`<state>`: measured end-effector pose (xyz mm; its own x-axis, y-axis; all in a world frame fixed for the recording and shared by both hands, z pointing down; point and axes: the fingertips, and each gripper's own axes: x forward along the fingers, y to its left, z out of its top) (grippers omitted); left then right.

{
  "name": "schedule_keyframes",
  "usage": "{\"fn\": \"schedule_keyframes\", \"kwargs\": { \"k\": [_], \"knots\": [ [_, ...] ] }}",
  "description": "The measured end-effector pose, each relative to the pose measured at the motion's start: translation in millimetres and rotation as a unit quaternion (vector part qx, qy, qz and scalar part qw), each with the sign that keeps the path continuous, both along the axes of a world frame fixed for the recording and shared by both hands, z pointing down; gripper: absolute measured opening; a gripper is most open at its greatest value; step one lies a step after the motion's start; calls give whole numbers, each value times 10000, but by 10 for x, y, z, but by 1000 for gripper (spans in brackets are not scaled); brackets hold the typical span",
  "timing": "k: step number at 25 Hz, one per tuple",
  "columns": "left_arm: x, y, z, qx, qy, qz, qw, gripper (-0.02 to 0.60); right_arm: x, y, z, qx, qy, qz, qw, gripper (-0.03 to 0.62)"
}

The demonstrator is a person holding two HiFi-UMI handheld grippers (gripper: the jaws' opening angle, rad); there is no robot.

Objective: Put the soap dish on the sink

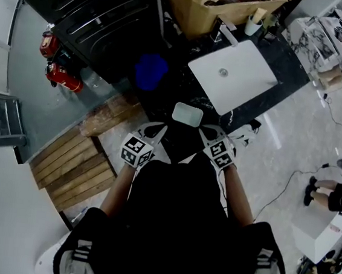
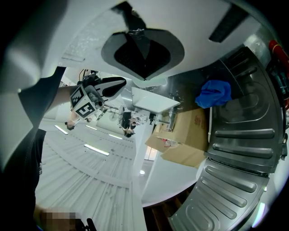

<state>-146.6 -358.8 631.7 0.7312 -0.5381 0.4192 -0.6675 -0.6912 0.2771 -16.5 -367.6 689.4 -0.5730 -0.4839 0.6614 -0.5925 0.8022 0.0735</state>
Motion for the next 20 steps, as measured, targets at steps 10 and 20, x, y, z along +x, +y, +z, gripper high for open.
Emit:
{"fn": "schedule_keyframes", "kwargs": {
  "k": [10,20],
  "knots": [
    [14,-108,-36,24,4,83,10000,0,-25,-68,-33,3,-30,15,10000,-3],
    [-27,-71,12,-19,24,108,9999,0,-29,-5,31,-66,83,33,9999,-3]
  ]
}}
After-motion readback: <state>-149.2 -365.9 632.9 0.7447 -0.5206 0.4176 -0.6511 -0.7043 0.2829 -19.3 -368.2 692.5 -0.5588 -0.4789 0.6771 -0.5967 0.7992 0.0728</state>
